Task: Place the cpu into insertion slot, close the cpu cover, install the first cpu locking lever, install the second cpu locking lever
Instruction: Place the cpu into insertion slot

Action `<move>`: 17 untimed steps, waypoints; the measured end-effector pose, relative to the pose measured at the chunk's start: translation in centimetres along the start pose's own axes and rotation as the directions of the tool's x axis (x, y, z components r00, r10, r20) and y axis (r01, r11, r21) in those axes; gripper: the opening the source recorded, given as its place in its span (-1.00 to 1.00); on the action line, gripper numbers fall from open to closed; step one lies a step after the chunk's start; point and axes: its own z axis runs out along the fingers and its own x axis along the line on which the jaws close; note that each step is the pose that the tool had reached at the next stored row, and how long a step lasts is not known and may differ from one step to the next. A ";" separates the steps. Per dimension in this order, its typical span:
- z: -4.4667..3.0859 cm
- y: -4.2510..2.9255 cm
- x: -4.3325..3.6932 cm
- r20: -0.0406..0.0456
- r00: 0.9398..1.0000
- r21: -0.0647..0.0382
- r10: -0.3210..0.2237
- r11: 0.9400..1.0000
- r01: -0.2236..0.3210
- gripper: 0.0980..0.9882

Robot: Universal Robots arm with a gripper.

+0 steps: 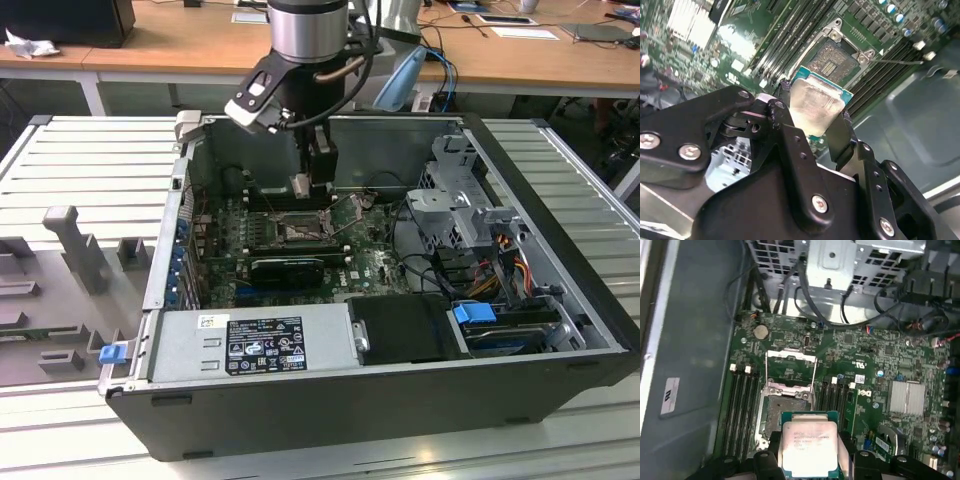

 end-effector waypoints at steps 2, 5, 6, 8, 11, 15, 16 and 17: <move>0.41 -0.04 -0.01 0.004 0.999 -0.001 0.041 0.999 -0.041 -0.04; 1.50 -0.13 0.09 0.011 0.992 -0.003 0.129 0.992 -0.129 -0.04; 1.69 -0.13 0.26 0.012 0.992 -0.003 0.129 0.992 -0.129 -0.04; 2.10 -0.13 0.62 0.011 0.992 -0.003 0.124 0.992 -0.124 -0.04; 3.03 -0.18 1.04 0.009 0.995 -0.003 0.100 0.995 -0.100 -0.04; 4.08 -0.46 1.32 0.009 0.995 -0.003 0.100 0.995 -0.100 -0.04; 4.36 -0.58 1.38 0.009 0.995 -0.003 0.100 0.995 -0.100 -0.04; 4.72 -0.76 1.47 0.009 0.995 -0.003 0.100 0.995 -0.100 -0.04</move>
